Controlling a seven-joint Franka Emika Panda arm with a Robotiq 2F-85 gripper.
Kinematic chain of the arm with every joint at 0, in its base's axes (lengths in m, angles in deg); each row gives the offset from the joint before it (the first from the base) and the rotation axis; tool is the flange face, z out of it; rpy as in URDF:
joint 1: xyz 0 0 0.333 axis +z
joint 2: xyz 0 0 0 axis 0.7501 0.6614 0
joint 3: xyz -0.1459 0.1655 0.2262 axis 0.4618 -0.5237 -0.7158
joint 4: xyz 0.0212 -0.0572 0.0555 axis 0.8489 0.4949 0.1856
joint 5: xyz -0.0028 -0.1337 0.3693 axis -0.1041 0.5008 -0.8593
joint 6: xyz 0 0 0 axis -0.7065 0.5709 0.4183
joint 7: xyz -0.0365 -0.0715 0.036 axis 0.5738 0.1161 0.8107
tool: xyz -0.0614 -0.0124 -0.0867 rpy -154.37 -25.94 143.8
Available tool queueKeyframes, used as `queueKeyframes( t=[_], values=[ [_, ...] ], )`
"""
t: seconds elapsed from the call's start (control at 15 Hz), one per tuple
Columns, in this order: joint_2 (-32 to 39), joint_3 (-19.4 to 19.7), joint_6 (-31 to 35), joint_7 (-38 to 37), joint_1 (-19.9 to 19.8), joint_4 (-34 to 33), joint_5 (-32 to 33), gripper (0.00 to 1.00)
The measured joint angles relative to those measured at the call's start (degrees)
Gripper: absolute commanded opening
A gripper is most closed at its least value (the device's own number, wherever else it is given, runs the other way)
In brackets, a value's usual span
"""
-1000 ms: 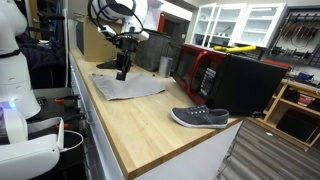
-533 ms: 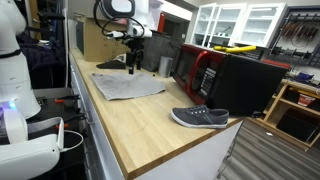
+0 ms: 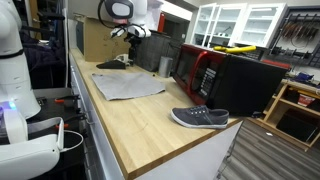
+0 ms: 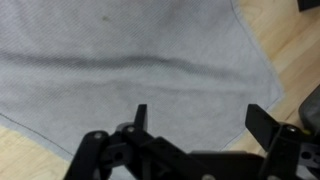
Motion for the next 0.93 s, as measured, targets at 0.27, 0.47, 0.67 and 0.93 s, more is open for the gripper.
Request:
queueKeyframes(
  t=[0.27,0.47,0.67,0.93],
  values=[
    [-0.80,-1.01,-16.25,5.03,0.44,-5.74,1.98,1.00],
    [-1.30,-1.15,-28.14,8.82,0.43,-10.22,5.49,1.00],
    [-1.32,-1.28,-37.79,12.97,0.43,-14.29,10.34,1.00],
    [-1.35,-1.35,-45.79,17.59,0.43,-18.15,17.04,1.00]
  ],
)
